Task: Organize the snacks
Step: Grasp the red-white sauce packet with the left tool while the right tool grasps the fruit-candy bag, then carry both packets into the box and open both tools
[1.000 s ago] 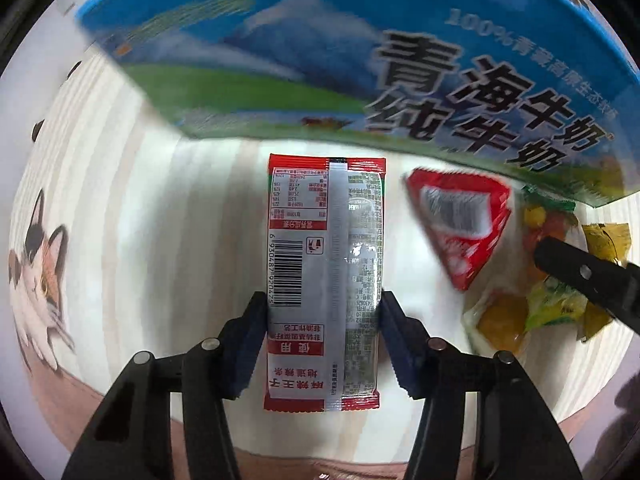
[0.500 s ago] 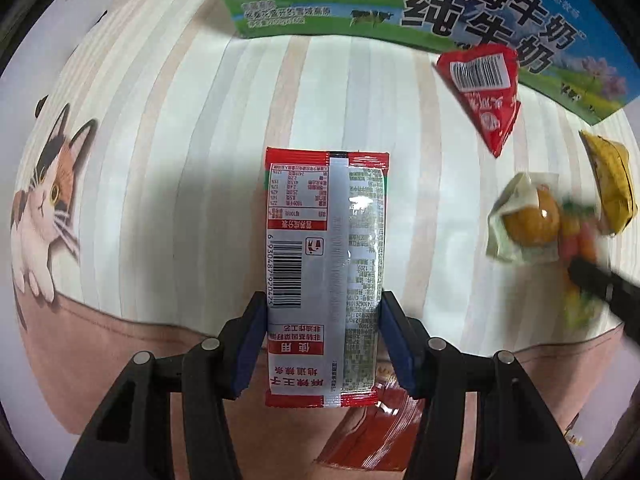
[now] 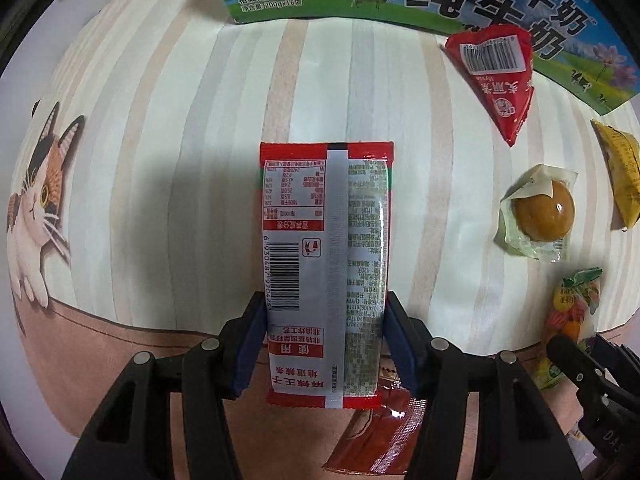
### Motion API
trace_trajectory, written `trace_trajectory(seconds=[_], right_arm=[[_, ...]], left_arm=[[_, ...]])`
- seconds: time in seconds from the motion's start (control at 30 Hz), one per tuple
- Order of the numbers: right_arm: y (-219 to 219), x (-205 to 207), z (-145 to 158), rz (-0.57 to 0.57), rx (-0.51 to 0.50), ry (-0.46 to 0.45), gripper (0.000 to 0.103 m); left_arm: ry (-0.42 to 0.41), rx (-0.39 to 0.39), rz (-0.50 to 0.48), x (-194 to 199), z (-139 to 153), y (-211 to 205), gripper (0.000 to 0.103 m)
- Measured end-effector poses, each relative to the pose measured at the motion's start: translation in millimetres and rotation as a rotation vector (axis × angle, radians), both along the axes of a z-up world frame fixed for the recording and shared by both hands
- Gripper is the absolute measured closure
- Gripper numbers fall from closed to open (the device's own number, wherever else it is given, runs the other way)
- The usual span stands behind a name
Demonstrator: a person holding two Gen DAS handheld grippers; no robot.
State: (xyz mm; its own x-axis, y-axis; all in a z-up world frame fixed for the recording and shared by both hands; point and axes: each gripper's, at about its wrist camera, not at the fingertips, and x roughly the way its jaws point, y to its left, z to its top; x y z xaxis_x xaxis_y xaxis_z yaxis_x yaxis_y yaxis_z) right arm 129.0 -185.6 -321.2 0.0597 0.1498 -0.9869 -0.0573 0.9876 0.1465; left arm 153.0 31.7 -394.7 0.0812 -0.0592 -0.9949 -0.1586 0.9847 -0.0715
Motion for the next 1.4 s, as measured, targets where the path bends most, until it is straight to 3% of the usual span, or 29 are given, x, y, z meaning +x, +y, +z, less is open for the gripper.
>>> trace_trajectory(seconds=[0.27, 0.37, 0.73, 1.1, 1.23, 1.4], right_arm=[[16.3, 5.1, -20.4, 0.012, -0.041, 0.024, 0.042], [21.6, 3.0, -19.7, 0.033, -0.06, 0.001, 0.048], [16.1, -17.3, 11.3, 0.003, 0.078, -0.053, 0.052], [15.1, 1.5, 99.6, -0.024, 0.278, -0.169, 0.052], [14.6, 31.2, 140.2, -0.02, 0.309, -0.245, 0.052], [15.4, 101.2, 185.7, -0.018, 0.274, -0.34, 0.052]], left_arm=[[0.011, -0.012, 0.014, 7.6, 2.6, 2.3, 0.049], [-0.009, -0.013, 0.004, 5.8, 9.7, 0.9, 0.054], [-0.067, -0.093, -0.009, -21.5, 64.5, 0.9, 0.06], [-0.252, -0.233, -0.026, -4.3, 177.0, 3.5, 0.06], [-0.313, -0.268, -0.054, 27.0, 218.3, 6.0, 0.06], [-0.363, -0.212, -0.096, 98.0, 259.0, 15.5, 0.06]])
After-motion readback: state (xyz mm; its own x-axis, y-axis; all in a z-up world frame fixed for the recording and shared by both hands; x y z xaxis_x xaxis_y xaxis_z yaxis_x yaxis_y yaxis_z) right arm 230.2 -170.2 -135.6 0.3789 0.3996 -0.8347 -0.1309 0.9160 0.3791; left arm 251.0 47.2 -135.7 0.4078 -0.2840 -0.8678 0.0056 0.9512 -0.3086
